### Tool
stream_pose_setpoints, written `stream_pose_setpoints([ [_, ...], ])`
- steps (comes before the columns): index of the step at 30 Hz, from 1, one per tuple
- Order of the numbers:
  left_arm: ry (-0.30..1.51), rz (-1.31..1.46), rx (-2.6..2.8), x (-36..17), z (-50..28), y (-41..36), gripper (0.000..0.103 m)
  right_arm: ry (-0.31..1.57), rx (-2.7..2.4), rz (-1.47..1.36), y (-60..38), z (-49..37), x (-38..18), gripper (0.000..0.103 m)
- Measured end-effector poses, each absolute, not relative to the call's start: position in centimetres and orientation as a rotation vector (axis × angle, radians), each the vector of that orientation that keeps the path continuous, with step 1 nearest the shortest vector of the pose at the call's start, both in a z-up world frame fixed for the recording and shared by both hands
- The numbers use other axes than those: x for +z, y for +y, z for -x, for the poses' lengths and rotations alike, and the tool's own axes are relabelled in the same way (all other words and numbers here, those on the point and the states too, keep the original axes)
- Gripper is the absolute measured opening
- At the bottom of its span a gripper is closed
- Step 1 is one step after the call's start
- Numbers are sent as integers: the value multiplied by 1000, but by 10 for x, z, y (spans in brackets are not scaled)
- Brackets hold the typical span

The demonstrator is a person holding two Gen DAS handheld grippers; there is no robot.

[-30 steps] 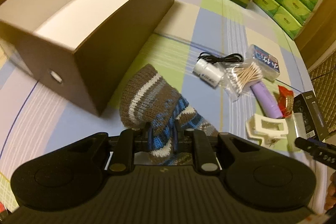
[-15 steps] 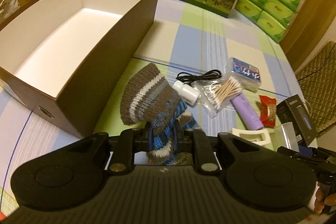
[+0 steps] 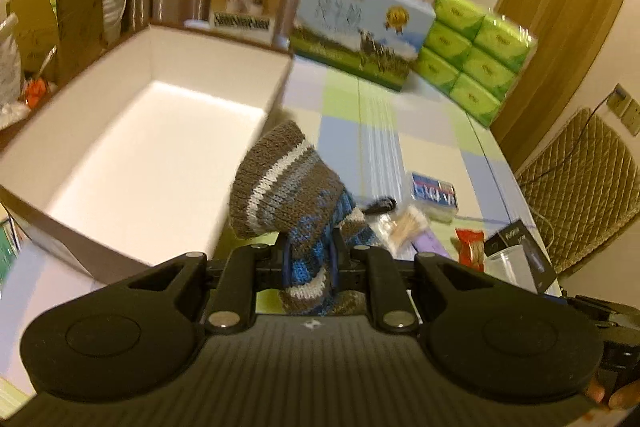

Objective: Organize objects
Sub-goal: 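Carry the knitted pouch with the left gripper into the shoebox while the right gripper carries the clear cup there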

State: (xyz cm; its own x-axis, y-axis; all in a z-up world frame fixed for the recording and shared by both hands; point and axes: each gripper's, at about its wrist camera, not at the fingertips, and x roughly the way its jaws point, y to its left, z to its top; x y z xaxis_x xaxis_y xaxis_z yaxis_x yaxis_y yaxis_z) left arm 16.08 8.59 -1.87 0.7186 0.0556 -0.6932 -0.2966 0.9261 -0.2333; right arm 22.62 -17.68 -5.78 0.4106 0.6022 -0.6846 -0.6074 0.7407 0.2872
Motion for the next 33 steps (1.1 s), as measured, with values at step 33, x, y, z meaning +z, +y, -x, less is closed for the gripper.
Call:
stream_pose_setpoints([
  [33,889,350,172,-70,-190,293,18,914,870,136,101,-213,-80,48],
])
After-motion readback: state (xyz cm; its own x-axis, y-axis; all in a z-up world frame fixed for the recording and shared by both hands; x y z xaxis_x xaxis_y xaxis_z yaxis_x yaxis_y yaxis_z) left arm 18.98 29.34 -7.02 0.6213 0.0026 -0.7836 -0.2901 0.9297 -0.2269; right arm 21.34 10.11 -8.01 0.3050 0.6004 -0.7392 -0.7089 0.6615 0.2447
